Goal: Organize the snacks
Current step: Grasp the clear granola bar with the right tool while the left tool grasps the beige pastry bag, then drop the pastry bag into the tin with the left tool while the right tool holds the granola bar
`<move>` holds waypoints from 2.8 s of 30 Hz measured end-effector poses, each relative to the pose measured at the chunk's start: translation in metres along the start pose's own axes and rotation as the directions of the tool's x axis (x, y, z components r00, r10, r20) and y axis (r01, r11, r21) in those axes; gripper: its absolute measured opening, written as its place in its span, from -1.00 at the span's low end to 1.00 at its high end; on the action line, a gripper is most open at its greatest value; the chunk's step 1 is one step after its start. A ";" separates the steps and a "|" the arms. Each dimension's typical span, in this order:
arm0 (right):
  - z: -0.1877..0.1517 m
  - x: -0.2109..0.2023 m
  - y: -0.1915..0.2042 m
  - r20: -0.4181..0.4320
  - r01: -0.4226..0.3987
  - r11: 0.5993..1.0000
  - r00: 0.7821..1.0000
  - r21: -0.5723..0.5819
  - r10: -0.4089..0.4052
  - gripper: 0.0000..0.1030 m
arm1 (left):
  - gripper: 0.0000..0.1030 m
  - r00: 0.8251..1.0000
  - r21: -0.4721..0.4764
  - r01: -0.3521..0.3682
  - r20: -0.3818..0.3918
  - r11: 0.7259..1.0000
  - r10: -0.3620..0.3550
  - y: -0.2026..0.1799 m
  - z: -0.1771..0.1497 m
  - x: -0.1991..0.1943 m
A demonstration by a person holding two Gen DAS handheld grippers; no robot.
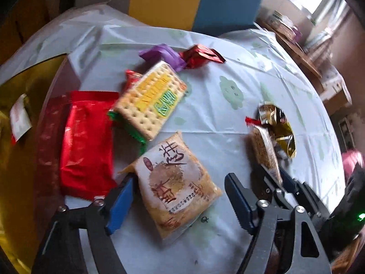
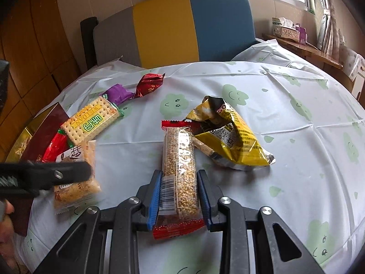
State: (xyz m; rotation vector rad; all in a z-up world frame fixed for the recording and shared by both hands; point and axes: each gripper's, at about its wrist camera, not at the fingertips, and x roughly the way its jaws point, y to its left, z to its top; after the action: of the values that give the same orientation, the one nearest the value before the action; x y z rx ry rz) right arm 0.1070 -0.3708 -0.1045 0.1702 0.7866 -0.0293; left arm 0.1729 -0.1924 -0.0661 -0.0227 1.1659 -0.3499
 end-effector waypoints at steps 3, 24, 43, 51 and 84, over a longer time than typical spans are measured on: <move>0.000 -0.001 -0.001 0.002 -0.005 1.000 1.000 0.004 0.005 -0.40 | 0.30 0.999 0.055 -0.006 0.049 0.998 0.003 0.000 -0.008 0.000; 0.000 -0.001 -0.001 0.005 -0.007 1.000 1.000 0.004 0.007 -0.40 | 0.16 0.991 0.095 0.074 0.105 0.993 -0.084 0.008 -0.041 -0.024; 0.000 0.000 0.000 0.005 0.003 1.000 1.000 -0.004 -0.003 -0.40 | 0.16 0.956 0.084 0.161 0.235 0.983 -0.177 0.045 -0.051 -0.110; 0.000 0.001 0.001 0.006 0.004 1.000 1.000 -0.004 -0.004 -0.40 | 0.16 0.965 -0.034 0.091 0.248 0.995 -0.080 0.113 -0.055 -0.125; -0.001 0.001 0.004 0.009 0.024 1.000 1.000 -0.018 -0.024 -0.40 | 0.40 0.944 -0.247 -0.273 0.118 0.930 0.309 0.299 -0.052 -0.109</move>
State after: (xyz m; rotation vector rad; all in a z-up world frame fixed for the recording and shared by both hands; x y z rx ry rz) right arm 0.1073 -0.3669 -0.1052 0.1436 0.7797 -0.0459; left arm 0.1658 0.1294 -0.0482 -0.0746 1.0311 0.0513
